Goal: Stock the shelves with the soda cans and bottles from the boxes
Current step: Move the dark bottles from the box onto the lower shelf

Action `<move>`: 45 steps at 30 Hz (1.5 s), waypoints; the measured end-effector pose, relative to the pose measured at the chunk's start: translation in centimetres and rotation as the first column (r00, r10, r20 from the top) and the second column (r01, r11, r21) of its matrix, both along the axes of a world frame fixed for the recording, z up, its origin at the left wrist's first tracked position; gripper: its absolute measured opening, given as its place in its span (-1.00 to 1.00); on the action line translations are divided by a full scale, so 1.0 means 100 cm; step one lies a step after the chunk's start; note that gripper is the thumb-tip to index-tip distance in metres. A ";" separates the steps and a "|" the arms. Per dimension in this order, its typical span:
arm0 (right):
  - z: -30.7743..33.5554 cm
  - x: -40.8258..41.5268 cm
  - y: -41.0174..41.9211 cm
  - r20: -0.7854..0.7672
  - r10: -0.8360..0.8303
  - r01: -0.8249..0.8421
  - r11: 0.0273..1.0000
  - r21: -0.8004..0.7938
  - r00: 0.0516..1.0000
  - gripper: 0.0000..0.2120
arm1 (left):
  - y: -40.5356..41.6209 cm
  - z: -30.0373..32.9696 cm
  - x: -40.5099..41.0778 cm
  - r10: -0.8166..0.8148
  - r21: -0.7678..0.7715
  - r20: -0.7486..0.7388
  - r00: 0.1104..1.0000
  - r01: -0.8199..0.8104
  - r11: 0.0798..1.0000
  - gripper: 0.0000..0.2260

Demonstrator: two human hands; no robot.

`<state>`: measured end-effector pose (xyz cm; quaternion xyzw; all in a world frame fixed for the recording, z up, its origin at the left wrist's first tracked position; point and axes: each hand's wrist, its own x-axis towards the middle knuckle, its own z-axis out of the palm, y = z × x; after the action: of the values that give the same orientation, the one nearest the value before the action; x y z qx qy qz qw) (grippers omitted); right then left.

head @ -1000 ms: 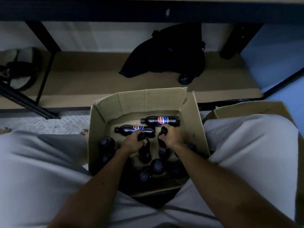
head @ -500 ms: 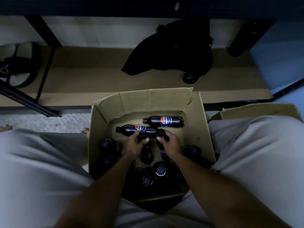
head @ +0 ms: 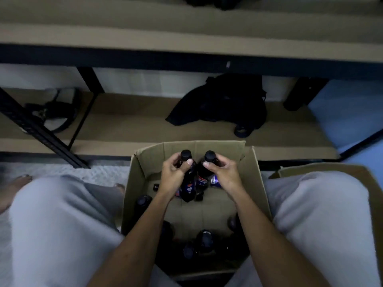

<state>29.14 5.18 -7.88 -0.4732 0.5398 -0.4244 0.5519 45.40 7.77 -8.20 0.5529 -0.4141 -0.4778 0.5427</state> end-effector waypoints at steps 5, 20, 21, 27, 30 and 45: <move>0.088 0.001 -0.020 0.165 0.063 -0.042 0.991 -0.126 0.984 -0.65 | -0.025 0.085 0.012 -0.068 -0.222 -0.047 0.997 0.056 0.973 -0.84; 0.337 0.041 -0.052 0.277 0.185 0.008 0.818 -0.575 0.943 -0.81 | -0.069 0.342 0.023 -0.092 -0.584 -0.131 0.987 -0.002 0.812 -0.79; 0.350 0.043 -0.056 0.276 0.192 0.010 0.804 -0.594 0.942 -0.80 | -0.073 0.356 0.024 -0.091 -0.608 -0.116 0.989 0.001 0.794 -0.78; 0.395 0.057 -0.091 0.289 0.193 0.047 0.753 -0.657 0.938 -0.74 | -0.105 0.402 0.030 0.003 -0.728 -0.055 0.998 -0.043 0.684 -0.77; 0.397 0.063 -0.113 0.316 0.197 0.050 0.775 -0.629 0.928 -0.75 | -0.129 0.399 0.033 0.064 -0.749 -0.041 0.997 -0.073 0.659 -0.76; 0.345 0.077 -0.170 0.121 0.048 0.053 0.701 -0.711 0.991 -0.53 | -0.176 0.342 0.040 0.342 -0.771 0.102 0.934 -0.143 0.621 -0.71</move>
<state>36.89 -11.83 26.58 -0.6204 0.2971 -0.6306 0.3594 49.38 -9.83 26.01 0.3828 -0.5572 -0.1148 0.7279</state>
